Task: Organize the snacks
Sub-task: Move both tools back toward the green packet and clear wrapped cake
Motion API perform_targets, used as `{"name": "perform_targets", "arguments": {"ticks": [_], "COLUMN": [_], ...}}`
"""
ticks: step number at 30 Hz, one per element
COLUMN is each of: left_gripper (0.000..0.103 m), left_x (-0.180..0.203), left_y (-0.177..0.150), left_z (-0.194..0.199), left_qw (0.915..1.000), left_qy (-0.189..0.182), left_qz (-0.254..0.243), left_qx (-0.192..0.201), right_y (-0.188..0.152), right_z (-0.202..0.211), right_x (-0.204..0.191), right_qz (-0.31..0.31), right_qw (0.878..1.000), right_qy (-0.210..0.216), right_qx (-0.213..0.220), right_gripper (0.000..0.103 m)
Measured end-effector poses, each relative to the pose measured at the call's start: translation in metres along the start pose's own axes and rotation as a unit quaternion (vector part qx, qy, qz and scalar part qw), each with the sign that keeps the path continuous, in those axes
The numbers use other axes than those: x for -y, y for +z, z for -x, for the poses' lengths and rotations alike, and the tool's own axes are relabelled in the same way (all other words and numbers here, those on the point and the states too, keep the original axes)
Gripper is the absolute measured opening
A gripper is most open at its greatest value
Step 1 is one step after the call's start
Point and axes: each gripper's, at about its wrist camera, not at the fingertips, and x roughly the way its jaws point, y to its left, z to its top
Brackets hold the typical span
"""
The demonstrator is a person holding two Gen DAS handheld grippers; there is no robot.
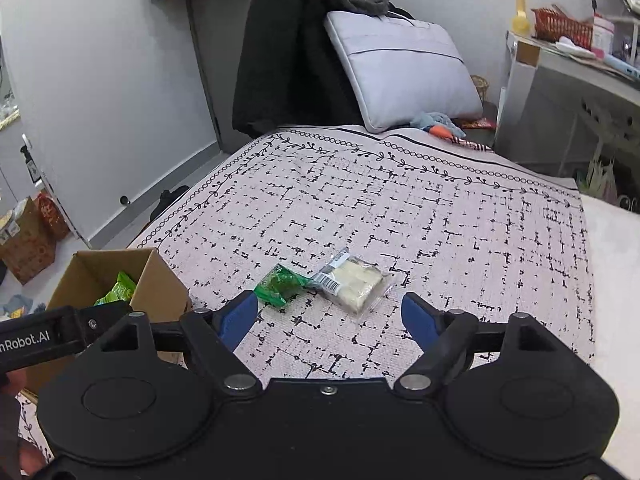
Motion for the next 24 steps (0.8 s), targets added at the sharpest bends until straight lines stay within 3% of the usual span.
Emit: {"name": "perform_targets", "arguments": {"ticks": [7, 15, 18, 21, 24], "left_gripper": [0.103, 0.103, 0.103, 0.103, 0.102], "left_x": [0.024, 0.050, 0.058, 0.067, 0.069], "left_y": [0.003, 0.007, 0.004, -0.001, -0.001], "left_z": [-0.012, -0.044, -0.058, -0.066, -0.080], "left_qw": [0.9998, 0.9986, 0.9985, 0.9974, 0.9971], "left_qy": [-0.011, -0.038, -0.031, -0.008, -0.013], "left_qz": [-0.015, -0.030, -0.037, -0.072, -0.073], "left_qx": [0.003, -0.021, -0.027, -0.008, -0.013], "right_y": [-0.005, -0.005, -0.005, -0.008, -0.010], "right_z": [-0.019, -0.045, -0.058, -0.073, -0.086], "right_x": [0.018, 0.037, 0.045, 0.051, 0.054], "right_qz": [-0.010, -0.002, -0.011, -0.013, -0.011], "right_qw": [1.000, 1.000, 1.000, 1.000, 0.999], "right_qy": [0.005, -0.004, 0.004, 0.014, 0.027], "right_qx": [-0.011, 0.000, -0.001, -0.009, -0.017], "right_gripper": [0.079, 0.079, 0.079, 0.079, 0.080]}}
